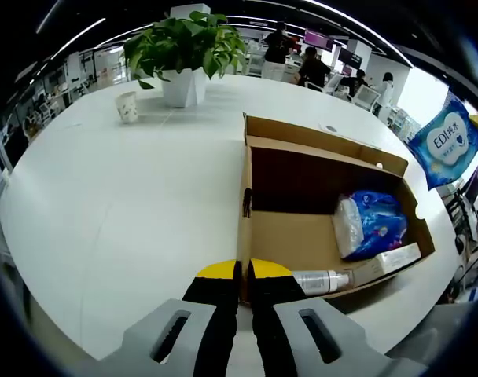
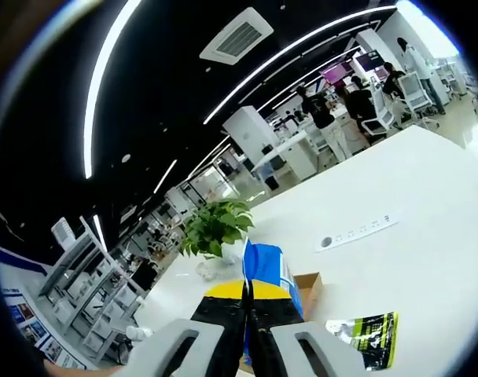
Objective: Operate the shoe box by opening the lid, removing the specified soft item, and placing it in the target area until the item is outside and the box remains undamaged.
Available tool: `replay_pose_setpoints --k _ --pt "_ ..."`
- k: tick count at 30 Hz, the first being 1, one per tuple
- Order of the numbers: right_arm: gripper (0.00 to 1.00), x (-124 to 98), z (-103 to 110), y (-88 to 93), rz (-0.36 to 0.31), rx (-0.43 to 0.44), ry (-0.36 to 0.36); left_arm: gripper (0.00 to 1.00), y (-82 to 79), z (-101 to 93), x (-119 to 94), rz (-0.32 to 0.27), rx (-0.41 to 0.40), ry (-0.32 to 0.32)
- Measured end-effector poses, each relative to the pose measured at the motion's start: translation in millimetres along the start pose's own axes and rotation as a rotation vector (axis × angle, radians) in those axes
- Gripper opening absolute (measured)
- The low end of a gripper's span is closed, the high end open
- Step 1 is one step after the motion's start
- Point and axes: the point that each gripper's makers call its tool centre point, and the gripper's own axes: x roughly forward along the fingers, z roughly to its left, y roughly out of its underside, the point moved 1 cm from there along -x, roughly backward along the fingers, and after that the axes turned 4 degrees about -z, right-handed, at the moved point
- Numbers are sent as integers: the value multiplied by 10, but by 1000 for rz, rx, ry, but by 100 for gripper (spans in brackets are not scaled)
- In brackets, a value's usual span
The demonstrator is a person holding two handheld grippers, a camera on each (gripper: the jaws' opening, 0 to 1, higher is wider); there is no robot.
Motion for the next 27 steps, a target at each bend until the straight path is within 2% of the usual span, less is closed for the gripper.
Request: replay_pose_setpoints --k 7,13,20,27 --pt "0 -57 -110 -36 -16 8 23 1 -1 2 4 0 1 0" --pt "0 -82 -173 14 -20 16 48 1 -3 3 5 0 1 0" --pt "0 -60 -255 160 -5 20 79 1 -6 4 6 0 1 0" --pt "0 -18 -318 412 20 33 118 1 -4 -2 3 0 1 1"
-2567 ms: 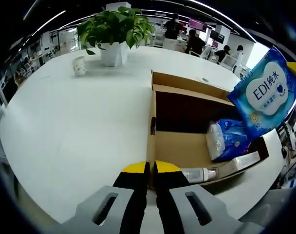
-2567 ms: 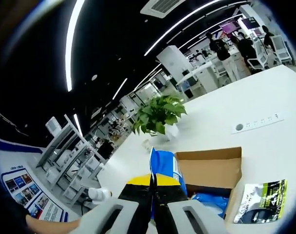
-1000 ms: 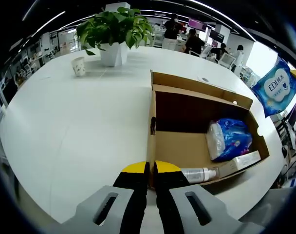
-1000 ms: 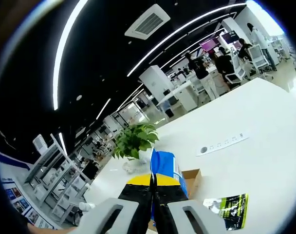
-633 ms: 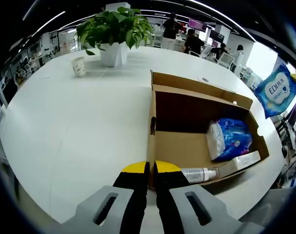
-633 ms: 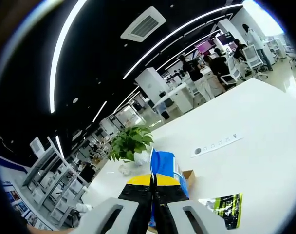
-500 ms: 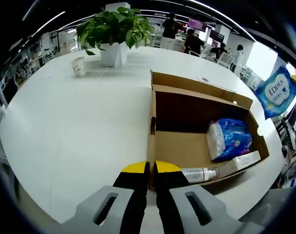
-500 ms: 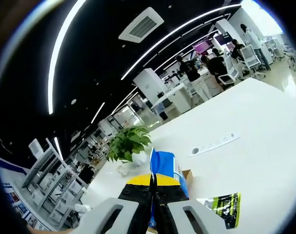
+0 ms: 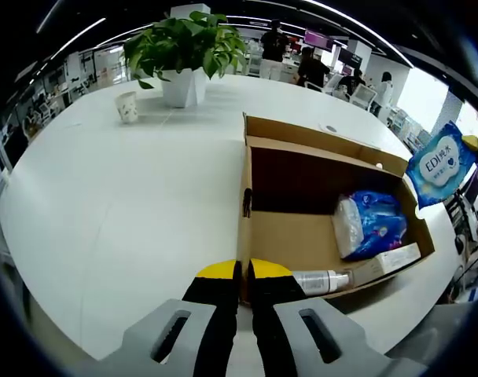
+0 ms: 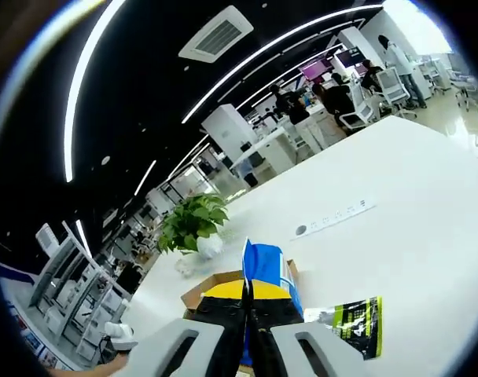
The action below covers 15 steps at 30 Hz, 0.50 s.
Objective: Operate the shoe box by opening the lid, removing the specified soft item, and placing it in the target area until the item is outside and the box remains undamaged.
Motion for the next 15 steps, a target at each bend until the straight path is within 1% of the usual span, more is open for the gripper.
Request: replay_pose_setpoints --k 3,7,15 --pt "0 25 -34 118 14 1 19 1 -2 0 2 0 0 0" --pt "0 67 -42 203 25 5 32 1 -5 2 4 0 1 0" --pt "0 173 -39 303 38 4 54 1 0 -4 -8 -1 0 1"
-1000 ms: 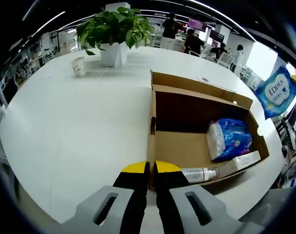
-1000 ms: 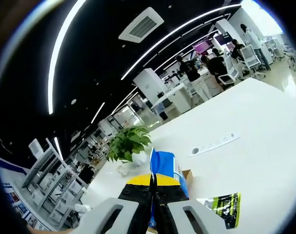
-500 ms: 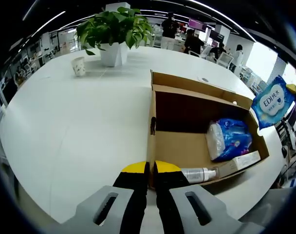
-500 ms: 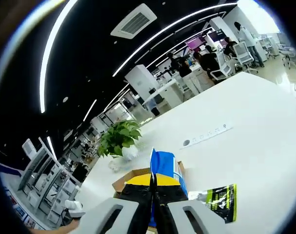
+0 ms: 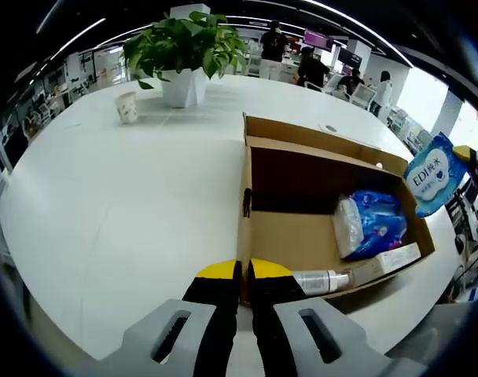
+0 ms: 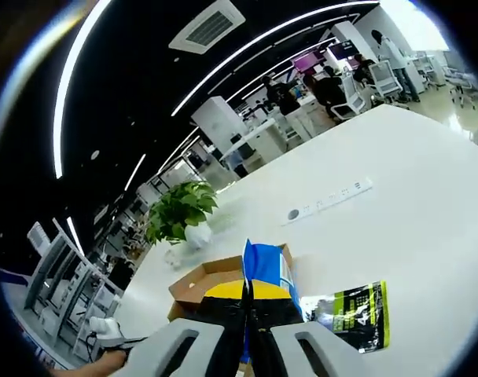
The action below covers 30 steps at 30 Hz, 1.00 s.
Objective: Operate the shoe box by opening the lid, removing the specified soft item, and placing it in the target area until the item is outside and the box remains undamaged.
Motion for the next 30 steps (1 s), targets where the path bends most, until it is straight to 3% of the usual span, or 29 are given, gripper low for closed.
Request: replay_pose_setpoints --k 11,23,30 --pt "0 123 -66 94 3 -4 56 1 7 -3 -4 -1 0 1" --pt "0 223 -164 191 -17 119 90 1 1 4 4 -2 0 2" --pt "0 273 -346 162 -13 120 101 1 -2 6 4 -2 3 3"
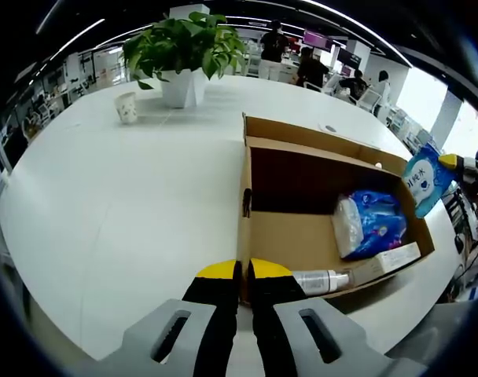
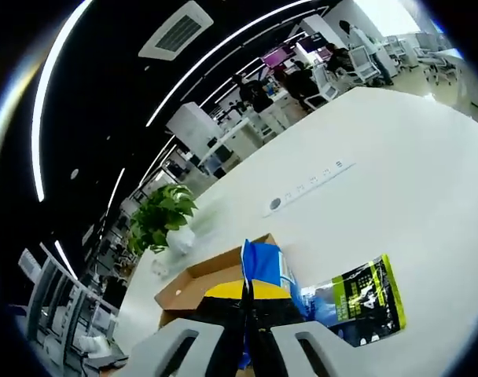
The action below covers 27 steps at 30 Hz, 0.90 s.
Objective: Operate the shoe box by opening the lid, removing the specified soft item, and placing it in the target area until the item is outside and the box remains undamaged.
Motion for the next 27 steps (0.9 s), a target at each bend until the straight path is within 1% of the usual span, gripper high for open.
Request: replay_pose_setpoints --k 3,8,11,17,27 --pt "0 20 -111 -32 10 4 9 1 -2 2 3 0 1 0" --pt "0 8 -238 -66 24 -36 23 1 -4 4 5 1 2 -1" --pt "0 1 -339 -103 21 -37 40 1 -2 2 2 1 3 -1" --pt "0 -37 -484 -109 17 -51 67 1 -3 1 -2 1 5 -2" --pt "0 -48 -761 -139 38 -102 110 1 0 0 -7 2 8 -1"
